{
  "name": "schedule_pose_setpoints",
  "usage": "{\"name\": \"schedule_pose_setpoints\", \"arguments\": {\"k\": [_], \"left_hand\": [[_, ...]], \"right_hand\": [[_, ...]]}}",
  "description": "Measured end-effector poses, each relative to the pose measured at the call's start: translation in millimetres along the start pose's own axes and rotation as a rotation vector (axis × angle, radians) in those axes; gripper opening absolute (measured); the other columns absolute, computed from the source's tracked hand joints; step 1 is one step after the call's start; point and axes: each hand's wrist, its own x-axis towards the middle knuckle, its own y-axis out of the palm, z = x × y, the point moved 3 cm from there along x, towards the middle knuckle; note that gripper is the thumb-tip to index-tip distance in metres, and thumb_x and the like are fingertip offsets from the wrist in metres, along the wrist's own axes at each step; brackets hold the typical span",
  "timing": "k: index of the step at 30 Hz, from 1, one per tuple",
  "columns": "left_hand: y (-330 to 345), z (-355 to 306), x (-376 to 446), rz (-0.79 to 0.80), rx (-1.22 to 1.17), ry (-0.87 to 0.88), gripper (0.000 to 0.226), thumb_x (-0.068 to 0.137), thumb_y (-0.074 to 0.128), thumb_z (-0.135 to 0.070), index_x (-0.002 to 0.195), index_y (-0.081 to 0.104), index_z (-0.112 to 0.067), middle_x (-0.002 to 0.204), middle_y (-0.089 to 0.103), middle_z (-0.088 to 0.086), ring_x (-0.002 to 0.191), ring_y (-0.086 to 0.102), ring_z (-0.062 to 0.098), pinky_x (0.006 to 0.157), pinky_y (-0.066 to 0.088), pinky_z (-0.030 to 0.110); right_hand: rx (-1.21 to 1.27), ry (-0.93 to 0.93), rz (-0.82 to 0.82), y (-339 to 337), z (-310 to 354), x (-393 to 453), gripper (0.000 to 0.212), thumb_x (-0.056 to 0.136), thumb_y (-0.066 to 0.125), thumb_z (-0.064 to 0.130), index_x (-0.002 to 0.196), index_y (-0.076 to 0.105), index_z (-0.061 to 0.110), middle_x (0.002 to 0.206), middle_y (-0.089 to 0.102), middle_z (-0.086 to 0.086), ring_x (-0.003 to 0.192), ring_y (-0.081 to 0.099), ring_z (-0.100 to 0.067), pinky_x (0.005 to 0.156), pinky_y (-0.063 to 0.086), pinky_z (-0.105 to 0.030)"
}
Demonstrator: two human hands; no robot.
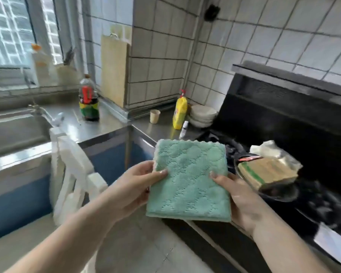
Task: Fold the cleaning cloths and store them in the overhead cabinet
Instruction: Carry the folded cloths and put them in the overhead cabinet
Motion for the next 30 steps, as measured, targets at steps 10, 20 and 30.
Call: {"name": "schedule_pose_setpoints", "arguments": {"k": [10,20,30], "left_hand": [[143.2,-40.4,137.4,0.360,0.081,-0.086,0.033,0.083,0.059,-0.019,0.113,0.061,-0.007,0.109,0.070,0.014,0.098,0.069,0.028,0.075,0.059,0.034],[247.5,-119.5,244.0,0.621,0.267,0.023,0.029,0.088,0.057,-0.023,0.112,0.063,-0.008,0.109,0.071,0.012,0.100,0.068,0.027,0.085,0.056,0.036],[380.1,-199.9,319.5,0.496,0.506,0.475,0.044,0.088,0.064,-0.024,0.128,0.049,-0.018,0.125,0.060,-0.001,0.102,0.065,0.019,0.090,0.054,0.037]], "right_hand": [[0.345,-0.157,-0.156,-104.8,78.0,-34.1,0.080,0.034,0.096,0.022,0.109,0.070,0.010,0.115,0.067,-0.018,0.101,0.067,-0.037,0.075,0.058,-0.050],[0.412,-0.441,-0.405,-146.6,187.2,-22.3,0.042,0.070,0.063,0.024,0.109,0.064,0.008,0.098,0.073,-0.019,0.078,0.072,-0.036,0.056,0.059,-0.042],[0.413,-0.691,-0.446,-222.5,295.9,-41.2,0.035,0.079,0.061,0.023,0.108,0.064,0.005,0.092,0.074,-0.019,0.069,0.072,-0.032,0.045,0.056,-0.034]]}}
